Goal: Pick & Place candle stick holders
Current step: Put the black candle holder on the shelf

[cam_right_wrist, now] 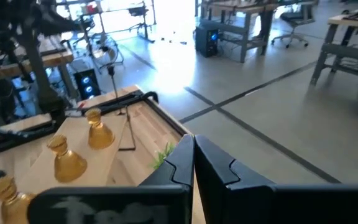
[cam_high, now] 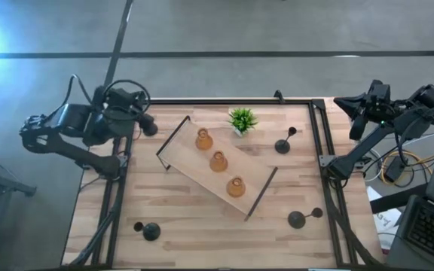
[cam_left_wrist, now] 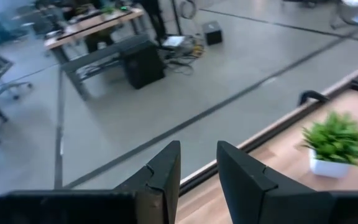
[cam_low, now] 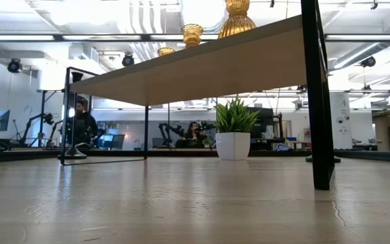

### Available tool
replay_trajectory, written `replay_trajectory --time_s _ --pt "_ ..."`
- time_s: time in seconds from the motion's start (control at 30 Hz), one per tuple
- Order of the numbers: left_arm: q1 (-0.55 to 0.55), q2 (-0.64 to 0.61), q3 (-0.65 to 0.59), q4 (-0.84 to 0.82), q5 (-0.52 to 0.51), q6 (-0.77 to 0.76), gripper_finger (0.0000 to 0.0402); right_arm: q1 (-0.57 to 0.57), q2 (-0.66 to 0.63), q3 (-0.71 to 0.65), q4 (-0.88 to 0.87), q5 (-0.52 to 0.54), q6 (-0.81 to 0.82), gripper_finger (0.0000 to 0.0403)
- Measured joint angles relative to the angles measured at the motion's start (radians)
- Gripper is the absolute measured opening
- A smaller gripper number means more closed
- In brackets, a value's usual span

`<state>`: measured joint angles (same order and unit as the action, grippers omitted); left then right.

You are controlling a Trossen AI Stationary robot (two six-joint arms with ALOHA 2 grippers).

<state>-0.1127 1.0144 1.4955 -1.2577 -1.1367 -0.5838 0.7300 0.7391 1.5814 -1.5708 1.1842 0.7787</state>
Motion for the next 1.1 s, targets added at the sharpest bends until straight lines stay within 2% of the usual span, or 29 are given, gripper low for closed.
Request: replay_trajectory --time_s 0.2,0.77,0.93,1.1 --pt "0.0 -0.154 -0.277 0.107 -0.087 -0.11 0.0108 0.0 0.0 0.0 0.0 0.055 0.024 0.0008" --pt "-0.003 -0.524 -0.942 0.613 -0.033 -0.146 0.0108 0.0 0.0 0.0 0.0 0.076 0.053 0.0008" --pt "-0.003 -0.625 -1.089 0.664 -0.035 -0.206 0.0108 0.0 0.0 0.0 0.0 0.076 0.053 0.0008" --pt "-0.001 -0.654 -1.162 0.662 -0.04 -0.152 0.0108 0.0 -0.004 0.0 0.0 0.076 0.044 0.0008"
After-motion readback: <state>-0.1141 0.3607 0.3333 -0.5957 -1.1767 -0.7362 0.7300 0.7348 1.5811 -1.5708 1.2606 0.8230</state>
